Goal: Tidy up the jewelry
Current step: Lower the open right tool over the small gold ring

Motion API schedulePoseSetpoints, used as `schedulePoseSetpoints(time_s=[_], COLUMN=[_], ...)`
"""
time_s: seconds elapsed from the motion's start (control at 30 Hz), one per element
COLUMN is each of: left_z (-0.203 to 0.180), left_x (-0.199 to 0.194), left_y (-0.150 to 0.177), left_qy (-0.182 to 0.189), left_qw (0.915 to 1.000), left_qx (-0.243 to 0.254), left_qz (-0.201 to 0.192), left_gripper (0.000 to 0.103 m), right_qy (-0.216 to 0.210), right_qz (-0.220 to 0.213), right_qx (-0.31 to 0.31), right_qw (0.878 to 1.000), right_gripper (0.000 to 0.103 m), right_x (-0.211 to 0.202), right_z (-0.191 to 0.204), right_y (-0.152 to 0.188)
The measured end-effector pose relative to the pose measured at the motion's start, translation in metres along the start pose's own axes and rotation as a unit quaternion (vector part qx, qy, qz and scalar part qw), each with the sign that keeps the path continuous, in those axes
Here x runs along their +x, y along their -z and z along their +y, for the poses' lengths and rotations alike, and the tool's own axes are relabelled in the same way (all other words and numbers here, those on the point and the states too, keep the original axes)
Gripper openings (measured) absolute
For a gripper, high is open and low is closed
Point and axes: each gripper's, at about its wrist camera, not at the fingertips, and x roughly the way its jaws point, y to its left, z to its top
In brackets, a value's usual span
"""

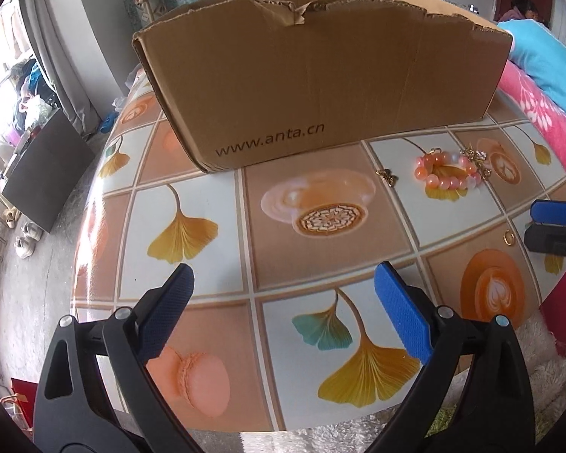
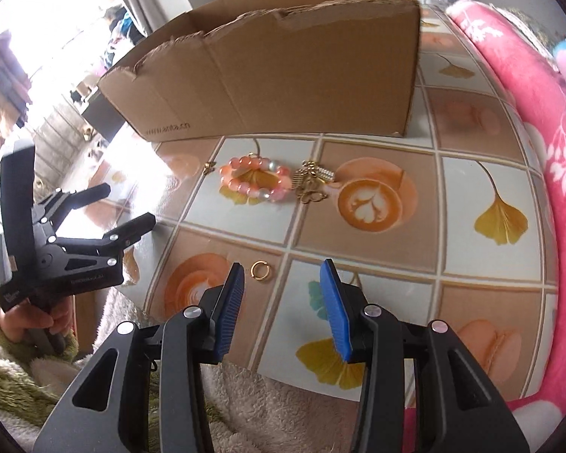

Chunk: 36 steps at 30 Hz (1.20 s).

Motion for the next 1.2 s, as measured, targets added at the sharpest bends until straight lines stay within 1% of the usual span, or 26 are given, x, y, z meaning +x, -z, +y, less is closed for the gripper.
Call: schedulePoseSetpoints(time_s=[0.23, 0.3, 0.33, 0.5, 0.57, 0.7, 0.8, 0.9, 1.0, 1.2], left_z=[0.002, 0.006, 0.007, 0.01, 0.012, 0.013, 0.013, 0.011, 0.008, 0.003], left_x=[0.001, 0.004, 0.005, 0.008, 0.009, 0.008, 0.008, 0.007, 0.005, -0.002], left_y=[-0.001, -0.004, -0.005, -0.005, -0.004, -0.003, -0.002, -0.003, -0.003, -0.008], left_qy=[0.011, 0.014, 0.015, 0.018, 0.019, 0.02, 0.02, 0.018, 0.013, 0.023], left_qw=[0.9998, 0.9997, 0.9997, 0.9996, 0.9995, 0.9995, 0.9995, 0.9996, 0.9998, 0.9995], left_qx=[-0.015, -0.017, -0.018, -0.022, -0.024, -0.025, -0.025, -0.021, -0.013, -0.012], left_qz=[0.003, 0.004, 0.005, 0.005, 0.006, 0.005, 0.005, 0.003, -0.002, -0.021], left_gripper=[0.093, 0.093, 0.093, 0.093, 0.093, 0.093, 0.093, 0.093, 0.093, 0.093], right_qy=[0.041, 0.054, 0.057, 0.056, 0.054, 0.047, 0.04, 0.033, 0.031, 0.048], right_qz=[0.0, -0.001, -0.001, 0.001, 0.001, 0.0, -0.001, -0.003, -0.004, -0.01], right_qx=[-0.05, -0.065, -0.07, -0.079, -0.079, -0.075, -0.071, -0.064, -0.06, -0.046], right_qw=[0.998, 0.996, 0.996, 0.995, 0.995, 0.996, 0.997, 0.997, 0.998, 0.998], right_gripper=[0.041, 0.036, 0.036, 0.026, 0.023, 0.013, 0.008, 0.006, 0.005, 0.005], right_x=[0.01, 0.01, 0.011, 0.009, 0.008, 0.006, 0.007, 0.008, 0.009, 0.006], right_z=[0.018, 0.022, 0.024, 0.026, 0.026, 0.023, 0.022, 0.02, 0.018, 0.004], right_y=[0.0, 0.0, 0.0, 0.0, 0.001, 0.003, 0.003, 0.001, 0.0, -0.003])
